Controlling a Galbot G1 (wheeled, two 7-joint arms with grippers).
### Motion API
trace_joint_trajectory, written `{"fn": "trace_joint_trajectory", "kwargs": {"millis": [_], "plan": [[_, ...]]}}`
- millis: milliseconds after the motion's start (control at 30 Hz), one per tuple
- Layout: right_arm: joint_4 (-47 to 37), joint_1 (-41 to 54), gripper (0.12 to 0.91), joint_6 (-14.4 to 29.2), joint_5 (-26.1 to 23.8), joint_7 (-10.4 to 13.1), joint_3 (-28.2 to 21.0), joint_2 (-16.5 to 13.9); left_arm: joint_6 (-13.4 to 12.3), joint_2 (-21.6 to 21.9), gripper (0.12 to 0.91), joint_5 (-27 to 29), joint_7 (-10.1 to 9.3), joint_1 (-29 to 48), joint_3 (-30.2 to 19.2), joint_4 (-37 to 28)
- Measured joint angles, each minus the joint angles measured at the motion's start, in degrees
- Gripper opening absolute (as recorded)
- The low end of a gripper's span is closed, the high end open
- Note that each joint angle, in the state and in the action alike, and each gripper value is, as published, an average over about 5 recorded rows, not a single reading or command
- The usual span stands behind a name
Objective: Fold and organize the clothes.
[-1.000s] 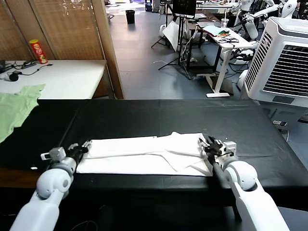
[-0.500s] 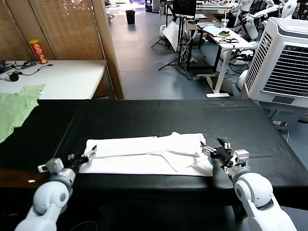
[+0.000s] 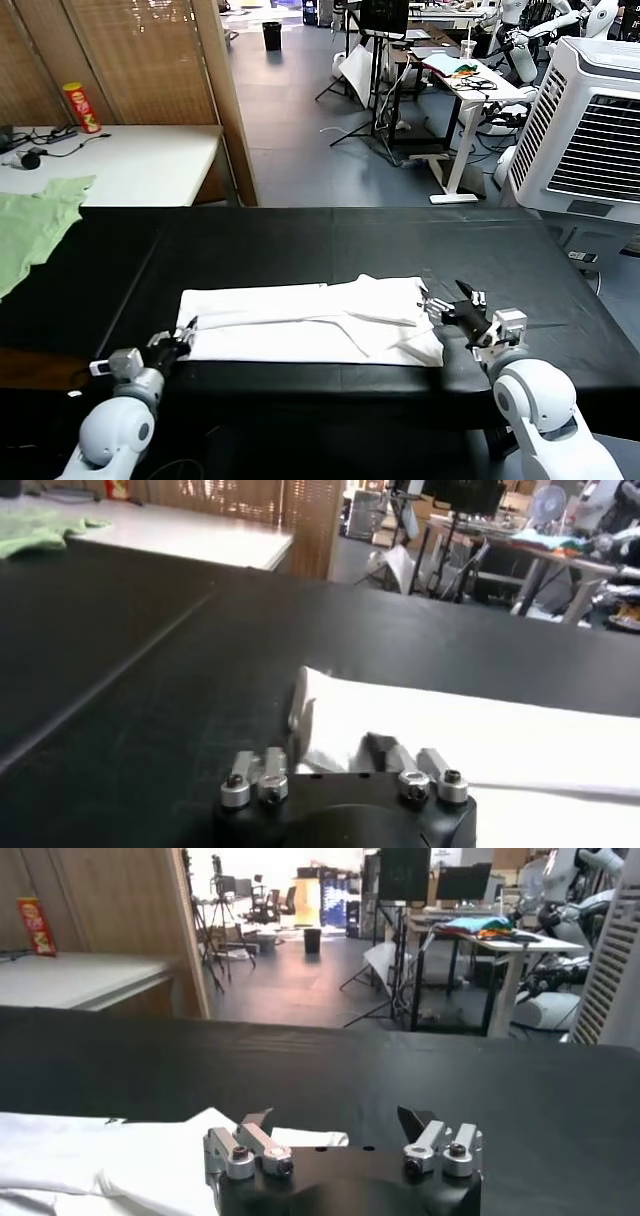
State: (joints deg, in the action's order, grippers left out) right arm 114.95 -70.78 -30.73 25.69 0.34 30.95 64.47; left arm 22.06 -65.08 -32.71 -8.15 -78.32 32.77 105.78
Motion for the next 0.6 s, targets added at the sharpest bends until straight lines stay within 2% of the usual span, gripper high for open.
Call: {"fn": "trace_joint_trajectory", "kwargs": {"millis": [67, 133, 233, 367, 600], "plan": [[0.05, 0.07, 0.798, 0.02, -0.03, 0.0, 0.11, 0.02, 0.01, -0.01, 0.187, 0.61, 0.11, 0.22, -0.14, -0.23], [0.22, 0.15, 0.798, 0.02, -0.03, 0.0, 0.29, 0.02, 0.0, 0.19, 0.15, 1.31, 0.17, 0.46, -0.11, -0.44], [0.57, 0.19, 0.798, 0.01, 0.05, 0.05, 0.72, -0.03, -0.63, 1.0, 0.16, 3.61, 0.22, 0.55, 0.42, -0.81], [0.76, -0.01, 0.798, 0.01, 0.24, 0.11, 1.44, -0.06, -3.0, 3.47, 0.157, 8.34, 0.61, 0.28, 1.75, -2.13], [0.76, -0.49, 0.798, 0.03, 0.1, 0.19, 1.39, 0.97, -7.78, 12.98, 0.157, 11.03, 1.01, -0.73, 5.61, -6.14]]}}
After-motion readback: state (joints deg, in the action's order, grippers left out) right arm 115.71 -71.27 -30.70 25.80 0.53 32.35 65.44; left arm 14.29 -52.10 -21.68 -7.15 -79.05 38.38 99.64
